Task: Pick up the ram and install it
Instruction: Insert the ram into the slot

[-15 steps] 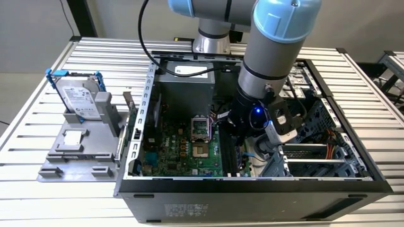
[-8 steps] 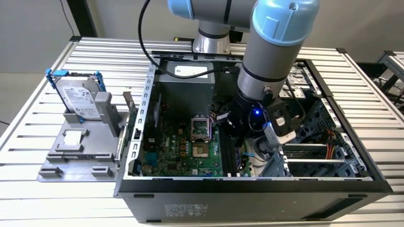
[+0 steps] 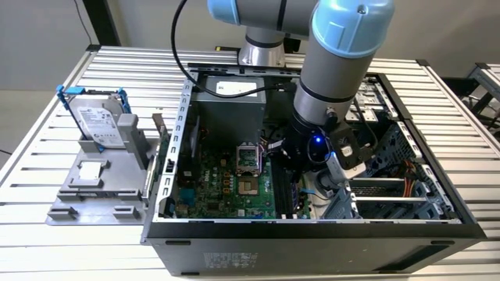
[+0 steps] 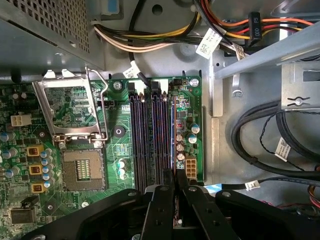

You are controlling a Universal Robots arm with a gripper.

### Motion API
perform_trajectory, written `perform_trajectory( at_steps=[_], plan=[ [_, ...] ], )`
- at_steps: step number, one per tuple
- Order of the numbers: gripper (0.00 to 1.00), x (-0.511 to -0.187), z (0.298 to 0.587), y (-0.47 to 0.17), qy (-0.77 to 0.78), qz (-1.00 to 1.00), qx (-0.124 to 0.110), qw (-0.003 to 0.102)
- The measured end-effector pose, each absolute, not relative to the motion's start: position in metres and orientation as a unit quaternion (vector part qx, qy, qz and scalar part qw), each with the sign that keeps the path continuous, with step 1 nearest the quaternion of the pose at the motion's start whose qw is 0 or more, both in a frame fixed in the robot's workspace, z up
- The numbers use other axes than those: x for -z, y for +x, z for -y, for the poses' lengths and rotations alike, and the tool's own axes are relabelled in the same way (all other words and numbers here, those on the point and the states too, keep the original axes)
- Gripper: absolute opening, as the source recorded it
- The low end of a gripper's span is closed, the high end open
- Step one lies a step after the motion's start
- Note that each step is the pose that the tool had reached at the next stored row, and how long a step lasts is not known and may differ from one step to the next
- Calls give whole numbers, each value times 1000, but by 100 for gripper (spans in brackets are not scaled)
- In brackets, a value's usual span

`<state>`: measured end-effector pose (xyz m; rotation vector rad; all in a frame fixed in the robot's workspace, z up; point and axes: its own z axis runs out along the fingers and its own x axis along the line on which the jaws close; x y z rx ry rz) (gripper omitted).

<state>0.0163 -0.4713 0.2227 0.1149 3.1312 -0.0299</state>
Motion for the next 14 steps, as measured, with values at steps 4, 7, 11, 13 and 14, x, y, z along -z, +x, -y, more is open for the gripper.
perform_trajectory(
  at_steps=[4, 7, 11, 13, 14],
  plan=[
    [0, -223, 471, 16, 29, -1000, 7, 4],
    [0, -223, 471, 16, 19, -1000, 6, 4],
    [0, -223, 472, 15, 10, -1000, 6, 4],
    [0, -223, 472, 14, 6, -1000, 5, 4],
    [0, -223, 472, 14, 5, -1000, 5, 4]
  ],
)
